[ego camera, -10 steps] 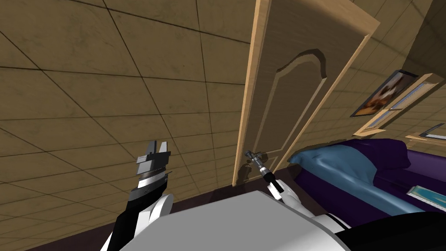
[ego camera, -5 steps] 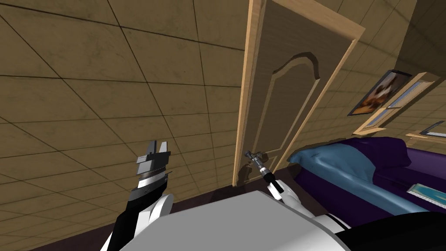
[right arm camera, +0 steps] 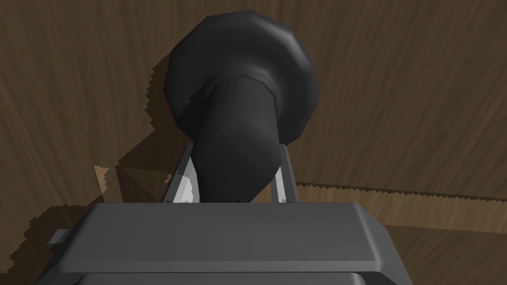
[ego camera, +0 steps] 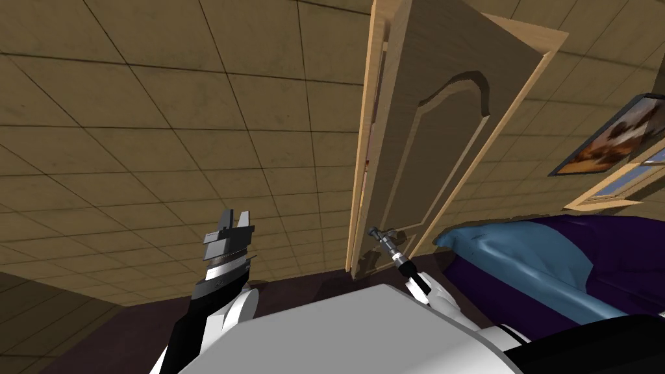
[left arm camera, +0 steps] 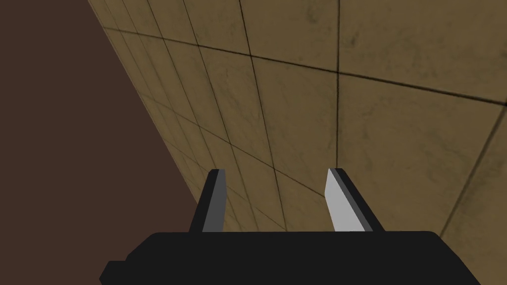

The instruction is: Pull the door open

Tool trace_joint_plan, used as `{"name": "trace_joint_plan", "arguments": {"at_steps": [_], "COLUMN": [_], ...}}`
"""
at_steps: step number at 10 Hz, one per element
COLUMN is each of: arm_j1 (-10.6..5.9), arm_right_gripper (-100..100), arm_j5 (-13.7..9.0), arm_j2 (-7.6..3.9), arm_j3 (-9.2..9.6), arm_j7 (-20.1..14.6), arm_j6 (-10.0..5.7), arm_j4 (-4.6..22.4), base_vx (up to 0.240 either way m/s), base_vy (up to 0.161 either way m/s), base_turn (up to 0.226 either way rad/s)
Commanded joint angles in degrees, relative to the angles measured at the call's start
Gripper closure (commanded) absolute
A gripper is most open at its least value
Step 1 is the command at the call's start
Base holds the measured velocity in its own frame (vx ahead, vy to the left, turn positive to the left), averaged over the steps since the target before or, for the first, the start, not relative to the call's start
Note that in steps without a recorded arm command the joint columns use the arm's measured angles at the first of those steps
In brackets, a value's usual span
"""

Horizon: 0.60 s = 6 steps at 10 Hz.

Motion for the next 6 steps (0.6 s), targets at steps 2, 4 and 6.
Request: {"name": "trace_joint_plan", "arguments": {"at_steps": [2, 4, 6], "arm_j1": [1.20, 1.71, 2.61], "arm_right_gripper": [100, 100, 100], "arm_j5": [0.43, 0.62, 0.95], "arm_j2": [-1.15, -1.67, -2.59], "arm_j3": [0.10, 0.16, 0.27], "arm_j7": [-1.09, -1.61, -2.53], "arm_j6": [-2.50, -3.59, -5.51], "arm_j4": [0.75, 1.03, 1.52], "base_vx": [-0.188, -0.131, -0.128], "base_vy": [-0.090, -0.080, -0.061], "base_turn": [0.182, 0.092, 0.141]}}
